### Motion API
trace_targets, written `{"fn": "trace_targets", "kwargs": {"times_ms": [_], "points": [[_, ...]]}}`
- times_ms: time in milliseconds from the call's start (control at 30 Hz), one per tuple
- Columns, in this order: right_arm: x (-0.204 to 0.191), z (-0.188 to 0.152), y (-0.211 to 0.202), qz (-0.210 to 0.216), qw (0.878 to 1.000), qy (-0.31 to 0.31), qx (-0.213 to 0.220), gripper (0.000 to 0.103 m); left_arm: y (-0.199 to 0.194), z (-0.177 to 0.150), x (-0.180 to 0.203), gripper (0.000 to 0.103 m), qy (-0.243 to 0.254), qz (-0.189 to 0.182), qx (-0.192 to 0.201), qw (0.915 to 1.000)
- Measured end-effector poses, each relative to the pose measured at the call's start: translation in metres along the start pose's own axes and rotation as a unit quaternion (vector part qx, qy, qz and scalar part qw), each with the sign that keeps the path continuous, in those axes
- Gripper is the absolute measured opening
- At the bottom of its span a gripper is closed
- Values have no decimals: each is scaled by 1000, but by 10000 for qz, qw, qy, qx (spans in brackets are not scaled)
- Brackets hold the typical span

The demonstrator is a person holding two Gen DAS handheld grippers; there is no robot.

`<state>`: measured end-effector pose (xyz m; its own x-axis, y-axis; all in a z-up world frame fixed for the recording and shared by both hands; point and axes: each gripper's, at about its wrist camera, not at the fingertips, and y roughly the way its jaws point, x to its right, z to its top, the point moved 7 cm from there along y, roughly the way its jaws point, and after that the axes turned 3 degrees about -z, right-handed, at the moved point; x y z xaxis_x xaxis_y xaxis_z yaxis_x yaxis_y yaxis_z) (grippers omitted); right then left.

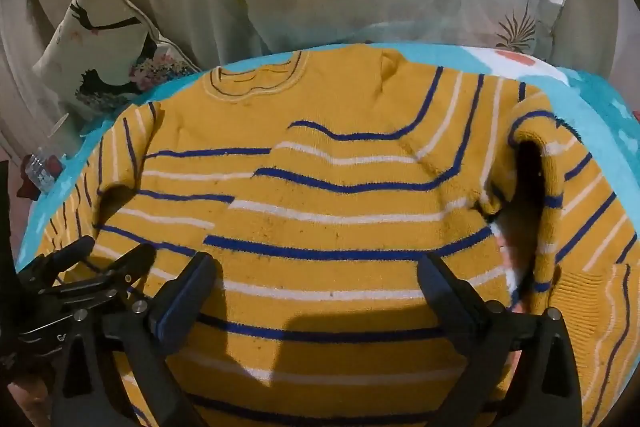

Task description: Fold small clothes

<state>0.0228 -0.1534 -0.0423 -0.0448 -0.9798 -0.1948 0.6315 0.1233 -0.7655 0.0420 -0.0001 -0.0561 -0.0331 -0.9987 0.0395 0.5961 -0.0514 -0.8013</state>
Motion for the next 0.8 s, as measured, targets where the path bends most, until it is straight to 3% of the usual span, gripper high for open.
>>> {"fn": "trace_targets", "kwargs": {"times_ms": [800], "points": [[-1,0,-2,28,10000,-28,18,103,2,-1,-3,103,-8,-17,-6,10000]]}}
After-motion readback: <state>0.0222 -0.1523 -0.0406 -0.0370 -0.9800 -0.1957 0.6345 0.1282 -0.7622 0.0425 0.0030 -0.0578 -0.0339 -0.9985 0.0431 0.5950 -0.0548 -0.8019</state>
